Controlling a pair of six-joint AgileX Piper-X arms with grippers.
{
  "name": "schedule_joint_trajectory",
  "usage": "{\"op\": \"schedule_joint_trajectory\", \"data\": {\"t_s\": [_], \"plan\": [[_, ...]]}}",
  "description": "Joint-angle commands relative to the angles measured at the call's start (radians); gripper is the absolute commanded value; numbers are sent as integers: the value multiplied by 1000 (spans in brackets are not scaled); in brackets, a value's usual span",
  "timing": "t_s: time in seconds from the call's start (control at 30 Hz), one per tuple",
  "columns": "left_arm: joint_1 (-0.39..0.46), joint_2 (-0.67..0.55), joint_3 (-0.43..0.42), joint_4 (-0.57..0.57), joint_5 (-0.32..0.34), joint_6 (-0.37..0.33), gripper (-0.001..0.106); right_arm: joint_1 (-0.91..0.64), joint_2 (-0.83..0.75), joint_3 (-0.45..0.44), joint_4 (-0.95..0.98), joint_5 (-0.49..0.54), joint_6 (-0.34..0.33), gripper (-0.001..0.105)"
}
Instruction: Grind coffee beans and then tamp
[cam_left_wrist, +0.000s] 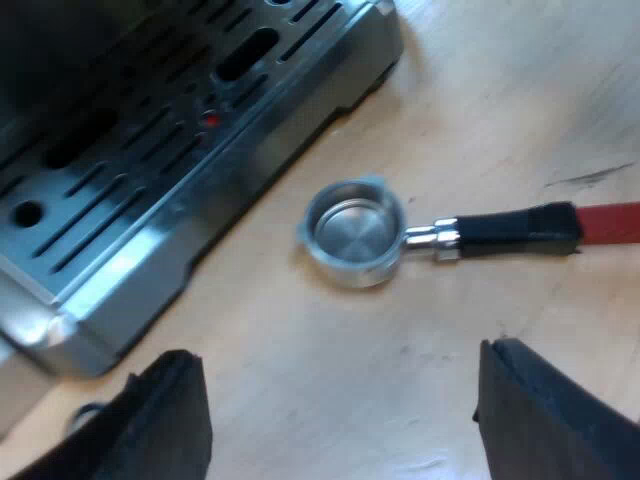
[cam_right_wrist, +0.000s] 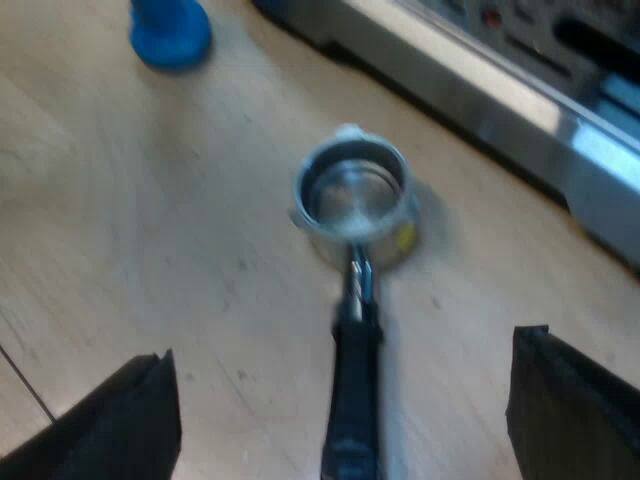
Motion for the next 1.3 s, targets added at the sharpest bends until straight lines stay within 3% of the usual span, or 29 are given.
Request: {"op": "schedule_joint_trajectory", "data": {"t_s": [0.03, 0.13, 0.27, 0.4, 0.57, 0.73, 0.93, 1.3], "plan": [[-4, -4, -51, 68, -46, -8, 60, 29, 1, -3, -97, -7, -105, 69], [-4, -4, -92, 122, -80, -65, 60, 75, 12, 29, -237, -1, -149, 69], [-4, -4, -122, 160, -103, -139, 60, 112, 36, 106, -390, 39, -155, 69], [3, -1, -122, 167, -164, -141, 60, 130, 72, 165, -483, 49, -144, 69], [88, 43, -122, 158, -162, -134, 60, 131, 109, 187, -559, 55, -132, 69], [207, 118, -122, 71, -132, -107, 60, 131, 120, 188, -603, 51, -132, 69], [217, 187, -122, 47, -119, -112, 60, 131, 120, 191, -602, 51, -132, 69], [282, 428, -122, 17, -109, -117, 60, 131, 120, 191, -602, 51, -109, 69]]}}
